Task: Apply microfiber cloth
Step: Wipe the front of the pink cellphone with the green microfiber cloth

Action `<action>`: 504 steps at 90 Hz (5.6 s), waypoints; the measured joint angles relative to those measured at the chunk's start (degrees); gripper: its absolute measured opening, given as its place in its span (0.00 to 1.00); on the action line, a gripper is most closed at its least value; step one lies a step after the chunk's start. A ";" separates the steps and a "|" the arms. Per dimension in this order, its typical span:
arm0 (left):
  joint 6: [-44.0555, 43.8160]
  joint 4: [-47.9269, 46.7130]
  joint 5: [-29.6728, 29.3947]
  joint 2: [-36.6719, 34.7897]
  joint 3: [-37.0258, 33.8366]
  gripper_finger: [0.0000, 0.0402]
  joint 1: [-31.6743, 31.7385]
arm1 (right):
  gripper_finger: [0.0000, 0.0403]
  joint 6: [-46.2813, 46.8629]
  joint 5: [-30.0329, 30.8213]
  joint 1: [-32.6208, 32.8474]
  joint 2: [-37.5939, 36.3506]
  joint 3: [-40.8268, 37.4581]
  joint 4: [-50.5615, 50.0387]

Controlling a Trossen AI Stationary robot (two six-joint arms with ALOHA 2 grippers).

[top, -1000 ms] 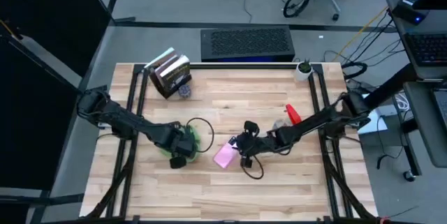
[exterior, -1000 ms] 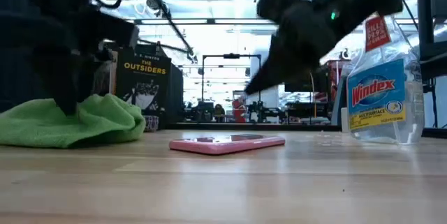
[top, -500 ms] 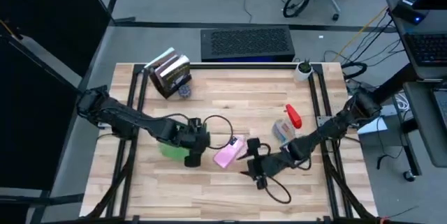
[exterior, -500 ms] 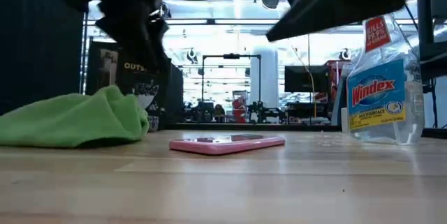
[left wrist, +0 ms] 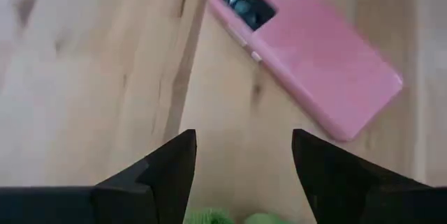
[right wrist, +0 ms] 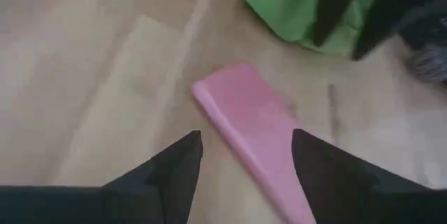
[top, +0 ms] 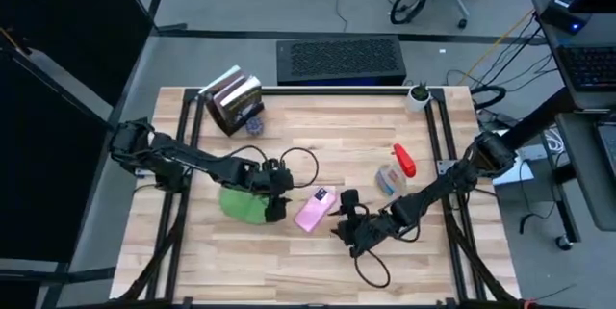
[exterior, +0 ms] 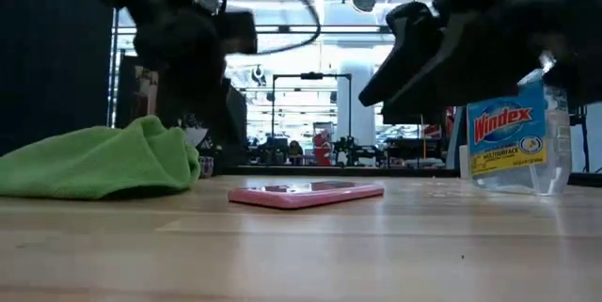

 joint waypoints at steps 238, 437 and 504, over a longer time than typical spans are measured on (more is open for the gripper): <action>24.51 31.10 2.93 17.77 -0.05 0.54 -0.31 | 0.16 -22.79 4.94 -6.35 10.14 -0.12 2.54; -4.36 35.51 1.75 9.14 -3.54 0.02 -3.35 | 0.43 19.94 -33.29 -20.39 -12.68 0.02 -12.75; -19.92 46.54 2.51 16.20 -10.41 0.27 -0.84 | 0.41 13.78 -26.21 -20.34 -10.35 0.03 -6.87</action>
